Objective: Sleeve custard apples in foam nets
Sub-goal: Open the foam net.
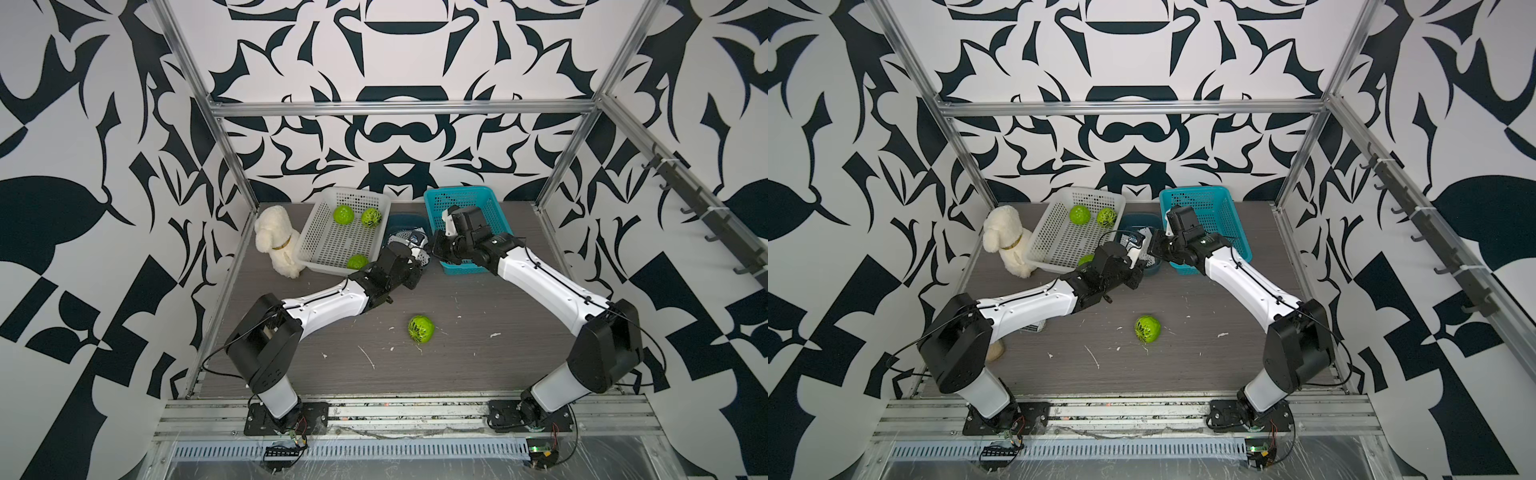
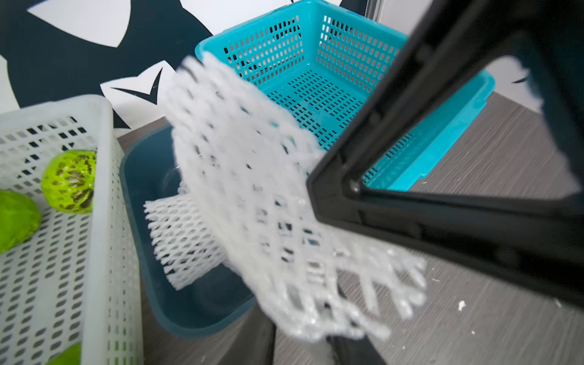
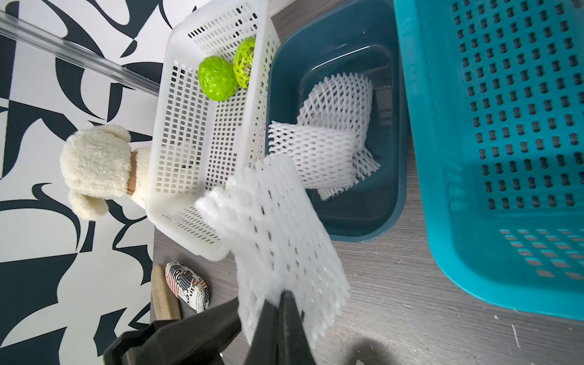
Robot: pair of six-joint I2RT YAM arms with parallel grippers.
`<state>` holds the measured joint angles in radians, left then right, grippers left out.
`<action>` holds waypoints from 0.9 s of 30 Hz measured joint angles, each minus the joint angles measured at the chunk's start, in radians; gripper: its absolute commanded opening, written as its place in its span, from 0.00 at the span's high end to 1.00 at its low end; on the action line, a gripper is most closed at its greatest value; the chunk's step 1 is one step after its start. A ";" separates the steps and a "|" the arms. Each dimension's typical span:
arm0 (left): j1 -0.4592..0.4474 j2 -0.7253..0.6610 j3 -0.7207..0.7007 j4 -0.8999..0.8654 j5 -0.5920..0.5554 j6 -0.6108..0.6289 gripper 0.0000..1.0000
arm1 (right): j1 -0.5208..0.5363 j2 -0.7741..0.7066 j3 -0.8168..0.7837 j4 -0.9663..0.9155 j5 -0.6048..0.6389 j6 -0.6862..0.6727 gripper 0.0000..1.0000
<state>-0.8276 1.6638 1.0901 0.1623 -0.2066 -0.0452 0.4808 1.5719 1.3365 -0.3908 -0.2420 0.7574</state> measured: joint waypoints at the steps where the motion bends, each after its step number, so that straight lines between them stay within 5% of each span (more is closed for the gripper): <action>1: 0.001 0.000 0.000 0.003 -0.002 0.004 0.96 | -0.002 0.000 0.000 0.000 -0.001 0.000 1.00; 7: 0.010 0.000 0.000 0.014 0.002 -0.013 1.00 | -0.019 0.000 0.000 -0.001 -0.019 -0.034 0.57; 11: 0.031 0.000 -0.001 0.017 0.026 -0.045 1.00 | -0.046 0.000 0.000 -0.010 -0.029 -0.071 0.39; 27: 0.110 0.000 0.121 -0.215 0.129 -0.276 1.00 | -0.079 -0.126 -0.063 -0.114 -0.041 -0.300 0.45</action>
<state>-0.7174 1.6638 1.2106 -0.0525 -0.0780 -0.3214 0.4019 1.4456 1.2739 -0.5045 -0.2829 0.4576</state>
